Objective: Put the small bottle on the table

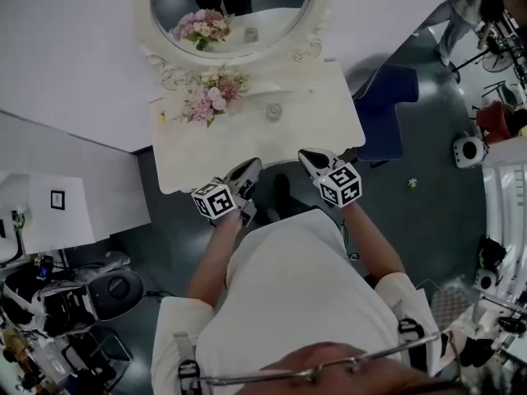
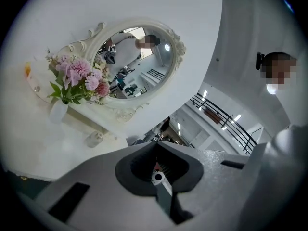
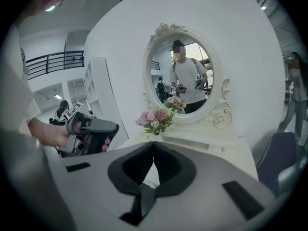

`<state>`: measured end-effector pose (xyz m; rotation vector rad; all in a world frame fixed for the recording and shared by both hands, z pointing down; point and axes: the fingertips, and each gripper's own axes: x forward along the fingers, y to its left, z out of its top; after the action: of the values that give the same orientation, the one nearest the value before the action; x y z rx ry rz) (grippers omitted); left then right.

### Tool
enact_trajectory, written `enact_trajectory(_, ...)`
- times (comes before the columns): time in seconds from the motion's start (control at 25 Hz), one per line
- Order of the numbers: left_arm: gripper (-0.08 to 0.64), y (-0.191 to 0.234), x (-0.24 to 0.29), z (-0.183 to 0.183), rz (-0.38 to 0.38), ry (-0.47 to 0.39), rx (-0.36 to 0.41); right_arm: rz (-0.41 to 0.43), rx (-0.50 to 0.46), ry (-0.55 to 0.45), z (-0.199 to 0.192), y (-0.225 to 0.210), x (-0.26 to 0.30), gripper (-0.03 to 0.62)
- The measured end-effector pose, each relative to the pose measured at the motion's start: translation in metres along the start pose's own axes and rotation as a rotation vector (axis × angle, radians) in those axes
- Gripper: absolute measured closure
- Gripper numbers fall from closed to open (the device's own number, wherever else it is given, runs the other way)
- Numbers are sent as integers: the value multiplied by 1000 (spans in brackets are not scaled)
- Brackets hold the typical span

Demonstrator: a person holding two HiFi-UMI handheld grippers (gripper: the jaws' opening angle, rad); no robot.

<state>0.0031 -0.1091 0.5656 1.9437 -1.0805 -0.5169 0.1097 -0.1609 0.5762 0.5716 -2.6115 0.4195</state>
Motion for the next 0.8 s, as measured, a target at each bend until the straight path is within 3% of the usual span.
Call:
enact_trajectory(0.16,557,-13,-10,-9,6,14,38,-7,-30,-29,5,13,-23,586)
enact_trajectory(0.6,557,-42,-18,2,80,4,247,-3,-47,-90,19,2,-44,586)
enact_trajectory(0.8,557,-44,-17,2,106,-38,234,1,-42,-91,20,-15,-56,586)
